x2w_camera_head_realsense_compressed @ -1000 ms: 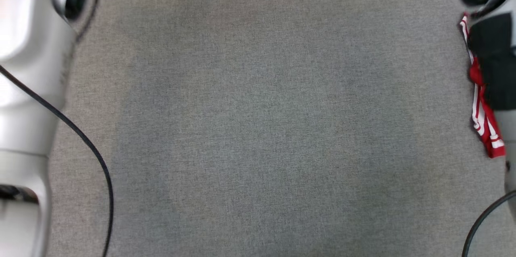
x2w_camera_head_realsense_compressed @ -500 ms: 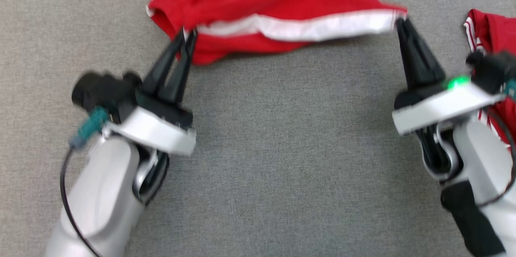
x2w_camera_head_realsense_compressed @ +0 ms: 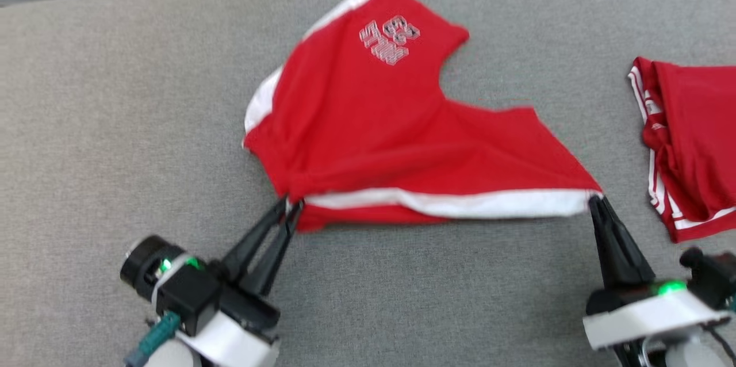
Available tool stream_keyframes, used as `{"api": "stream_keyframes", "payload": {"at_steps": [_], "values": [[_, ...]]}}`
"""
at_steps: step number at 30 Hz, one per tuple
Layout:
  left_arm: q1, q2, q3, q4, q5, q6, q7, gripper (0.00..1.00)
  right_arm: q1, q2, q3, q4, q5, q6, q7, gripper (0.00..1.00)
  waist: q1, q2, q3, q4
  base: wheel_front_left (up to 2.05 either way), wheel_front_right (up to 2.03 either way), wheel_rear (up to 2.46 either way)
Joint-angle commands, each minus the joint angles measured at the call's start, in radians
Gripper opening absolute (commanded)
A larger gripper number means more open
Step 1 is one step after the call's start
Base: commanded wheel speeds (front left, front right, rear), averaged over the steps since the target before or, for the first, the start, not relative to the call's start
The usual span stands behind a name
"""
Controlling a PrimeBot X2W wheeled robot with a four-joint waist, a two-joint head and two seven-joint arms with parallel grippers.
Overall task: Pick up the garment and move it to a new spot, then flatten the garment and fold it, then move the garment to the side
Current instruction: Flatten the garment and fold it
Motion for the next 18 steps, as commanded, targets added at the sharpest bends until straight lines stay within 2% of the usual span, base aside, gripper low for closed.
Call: {"api": "stream_keyframes", "payload": {"at_steps": [1,5,11,18], "values": [[0.031,0.017,-0.009,-0.013,-0.001,-0.001,-0.003,0.00,0.046,0.006,-0.020,-0.028,-0.018,0.001,0.008,0.00,0.0000,0.0000,-0.033,0.002,0.00,0.00,0.00],[0.115,0.037,-0.012,-0.040,-0.001,-0.001,-0.003,0.00,0.160,0.041,-0.058,-0.110,-0.043,0.001,0.046,0.00,0.0000,0.0000,-0.066,0.004,0.00,0.00,0.00],[0.216,0.035,0.005,-0.062,-0.023,0.001,-0.003,0.00,0.287,0.086,-0.109,-0.220,-0.087,0.001,0.103,0.00,0.0000,0.0000,-0.101,0.006,0.00,0.00,0.00],[0.255,0.030,0.008,-0.053,-0.040,0.007,-0.003,0.00,0.331,0.114,-0.138,-0.285,-0.105,0.001,0.145,0.00,0.0000,0.0000,-0.117,0.008,0.00,0.00,0.00]]}}
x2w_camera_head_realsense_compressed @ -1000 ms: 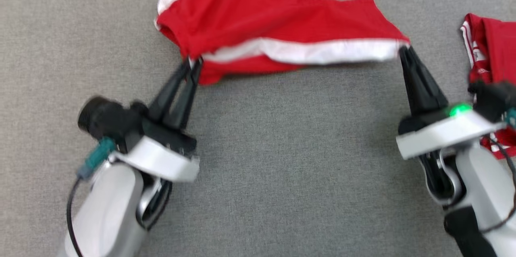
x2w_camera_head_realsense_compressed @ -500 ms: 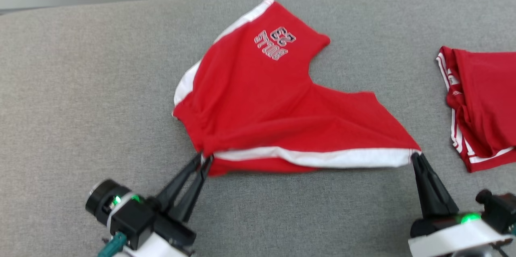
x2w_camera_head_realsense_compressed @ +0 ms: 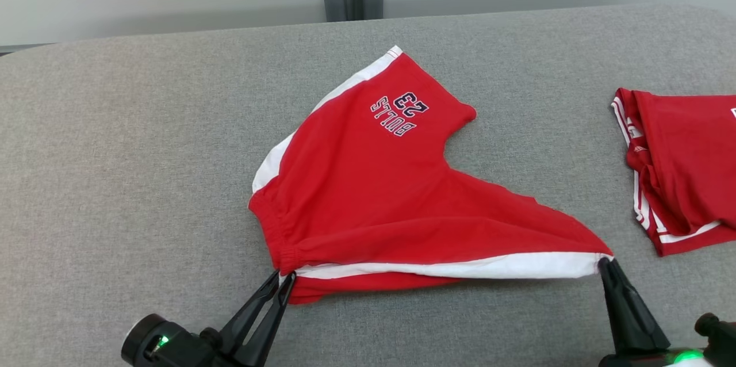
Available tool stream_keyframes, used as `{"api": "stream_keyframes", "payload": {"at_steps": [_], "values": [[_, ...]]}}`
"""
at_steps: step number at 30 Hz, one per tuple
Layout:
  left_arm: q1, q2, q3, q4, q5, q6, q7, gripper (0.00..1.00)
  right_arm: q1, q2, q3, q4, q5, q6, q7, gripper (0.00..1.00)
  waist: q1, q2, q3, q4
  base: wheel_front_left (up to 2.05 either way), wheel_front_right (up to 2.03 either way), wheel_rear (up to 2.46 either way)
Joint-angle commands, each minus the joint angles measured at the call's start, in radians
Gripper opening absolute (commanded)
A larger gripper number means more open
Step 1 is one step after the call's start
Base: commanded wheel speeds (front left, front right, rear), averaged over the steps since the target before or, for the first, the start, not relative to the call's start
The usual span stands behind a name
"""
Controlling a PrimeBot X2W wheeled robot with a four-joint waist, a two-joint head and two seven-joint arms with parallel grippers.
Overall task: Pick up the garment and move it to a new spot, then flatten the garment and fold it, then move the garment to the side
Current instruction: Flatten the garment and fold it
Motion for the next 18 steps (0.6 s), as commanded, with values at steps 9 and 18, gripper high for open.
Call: {"api": "stream_keyframes", "payload": {"at_steps": [9,18], "values": [[-0.044,-0.065,0.013,0.008,-0.103,0.002,0.015,0.00,-0.175,-0.023,-0.054,-0.039,-0.058,0.001,-0.001,0.00,0.0000,0.0000,0.032,0.026,0.00,0.00,0.00],[-0.198,-0.115,0.044,0.025,-0.194,0.004,0.041,0.00,-0.572,-0.076,0.001,0.151,-0.047,0.000,-0.007,0.00,0.0000,0.0000,0.150,0.098,0.00,0.00,0.00]]}}
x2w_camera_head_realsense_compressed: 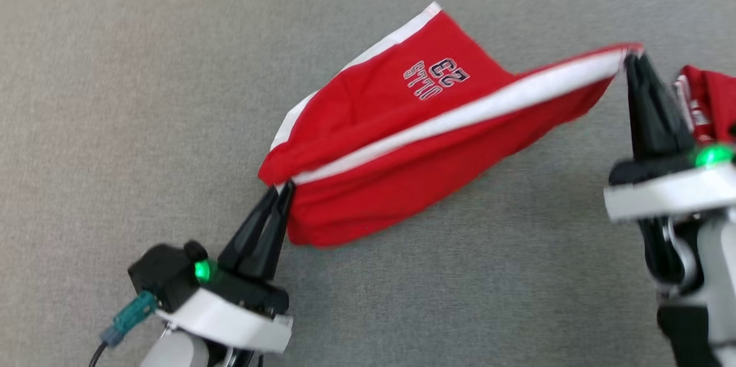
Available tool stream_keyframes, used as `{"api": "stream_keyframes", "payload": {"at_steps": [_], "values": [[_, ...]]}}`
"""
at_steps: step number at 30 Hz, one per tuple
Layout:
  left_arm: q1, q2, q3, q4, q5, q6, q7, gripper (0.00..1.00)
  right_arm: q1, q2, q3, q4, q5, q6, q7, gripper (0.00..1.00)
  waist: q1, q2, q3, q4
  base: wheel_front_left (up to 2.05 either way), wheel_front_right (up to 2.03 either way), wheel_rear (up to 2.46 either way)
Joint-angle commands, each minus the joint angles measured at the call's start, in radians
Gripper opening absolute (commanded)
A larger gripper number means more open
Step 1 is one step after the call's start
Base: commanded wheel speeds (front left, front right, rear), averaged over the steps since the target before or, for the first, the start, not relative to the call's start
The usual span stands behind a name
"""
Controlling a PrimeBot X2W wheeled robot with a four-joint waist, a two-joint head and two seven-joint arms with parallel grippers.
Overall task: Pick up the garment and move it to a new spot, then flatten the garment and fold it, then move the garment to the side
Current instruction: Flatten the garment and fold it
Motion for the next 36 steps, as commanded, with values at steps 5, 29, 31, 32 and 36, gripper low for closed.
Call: {"api": "stream_keyframes", "payload": {"at_steps": [5,29,31,32,36], "values": [[-0.111,-0.034,0.001,0.053,-0.037,-0.004,-0.006,0.00,-0.219,-0.072,0.082,0.172,0.006,0.000,0.028,0.00,0.0000,0.0000,0.104,0.085,0.00,0.00,0.00],[-0.329,-0.127,-0.075,0.305,-0.120,-0.013,-0.046,0.53,-0.711,-0.168,0.500,0.807,0.152,0.000,0.005,1.00,0.0000,0.0000,0.204,0.215,0.00,0.00,0.00],[-0.335,-0.126,-0.073,0.314,-0.124,-0.013,-0.047,1.00,-0.721,-0.159,0.508,0.826,0.173,0.000,-0.017,1.00,0.0000,0.0000,0.202,0.207,0.00,0.00,0.00],[-0.335,-0.125,-0.070,0.318,-0.125,-0.013,-0.047,1.00,-0.723,-0.158,0.511,0.834,0.182,0.000,-0.029,1.00,0.0000,0.0000,0.200,0.203,0.00,0.00,0.00],[-0.327,-0.120,-0.041,0.304,-0.106,-0.007,-0.047,1.00,-0.715,-0.152,0.513,0.845,0.211,0.000,-0.069,1.00,0.0000,0.0000,0.187,0.191,0.00,0.00,0.00]]}}
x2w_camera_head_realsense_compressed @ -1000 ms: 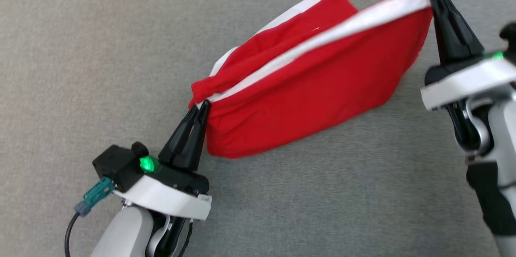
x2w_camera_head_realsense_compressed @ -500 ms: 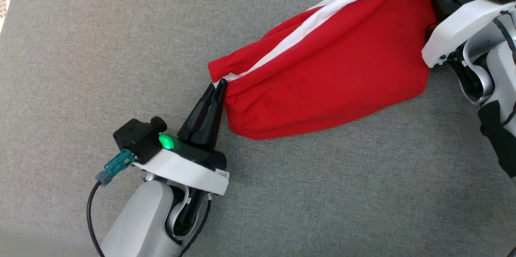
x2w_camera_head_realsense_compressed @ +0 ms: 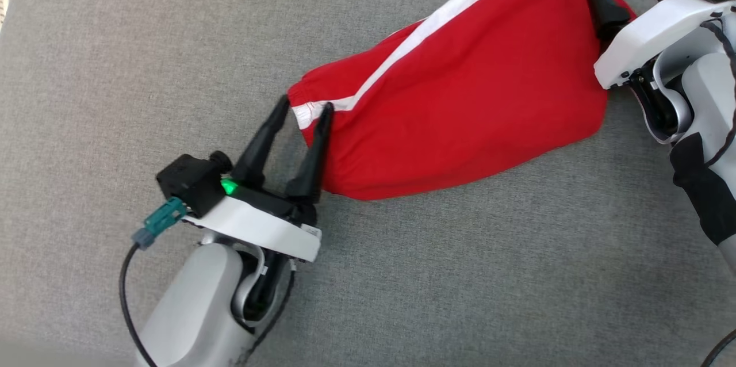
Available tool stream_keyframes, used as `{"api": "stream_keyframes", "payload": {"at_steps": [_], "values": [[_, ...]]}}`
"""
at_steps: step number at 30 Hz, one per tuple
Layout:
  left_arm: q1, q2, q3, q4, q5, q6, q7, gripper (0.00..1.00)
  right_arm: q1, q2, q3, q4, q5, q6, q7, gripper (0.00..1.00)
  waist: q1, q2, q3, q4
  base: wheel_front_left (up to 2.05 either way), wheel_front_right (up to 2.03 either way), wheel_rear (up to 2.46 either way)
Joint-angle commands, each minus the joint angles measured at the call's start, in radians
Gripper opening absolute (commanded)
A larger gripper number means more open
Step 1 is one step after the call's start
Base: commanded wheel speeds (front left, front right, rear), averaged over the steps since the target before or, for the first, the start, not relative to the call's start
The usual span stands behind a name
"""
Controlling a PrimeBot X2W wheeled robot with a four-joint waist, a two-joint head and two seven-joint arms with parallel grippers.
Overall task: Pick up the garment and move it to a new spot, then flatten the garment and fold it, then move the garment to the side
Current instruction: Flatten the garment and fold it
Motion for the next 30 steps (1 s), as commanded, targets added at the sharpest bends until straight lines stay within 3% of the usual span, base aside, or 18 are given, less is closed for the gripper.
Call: {"api": "stream_keyframes", "payload": {"at_steps": [1,7,14,19,30], "values": [[-0.005,0.010,0.021,-0.011,0.021,0.011,-0.005,1.00,0.004,-0.007,-0.001,0.008,0.013,0.000,-0.020,1.00,0.0000,0.0000,-0.011,-0.011,0.00,0.00,0.00],[0.039,0.031,0.126,-0.104,0.131,0.093,-0.004,1.00,0.075,-0.016,-0.066,-0.069,0.013,0.000,-0.074,1.00,0.0000,0.0000,-0.047,-0.060,0.00,0.00,0.00],[0.078,0.045,0.220,-0.210,0.241,0.150,-0.004,1.00,0.289,0.013,-0.281,-0.337,-0.107,0.000,-0.074,1.00,0.0000,0.0000,-0.098,-0.127,0.00,0.00,0.00],[0.124,0.057,0.258,-0.244,0.278,0.150,-0.004,1.00,0.499,0.078,-0.408,-0.503,-0.205,0.000,-0.074,1.00,0.0000,0.0000,-0.144,-0.170,0.00,0.00,0.00],[0.273,0.060,0.290,-0.250,0.306,0.148,-0.004,1.00,0.822,0.186,-0.496,-0.679,-0.307,0.000,-0.073,1.00,0.0000,0.0000,-0.258,-0.234,0.00,0.00,0.00]]}}
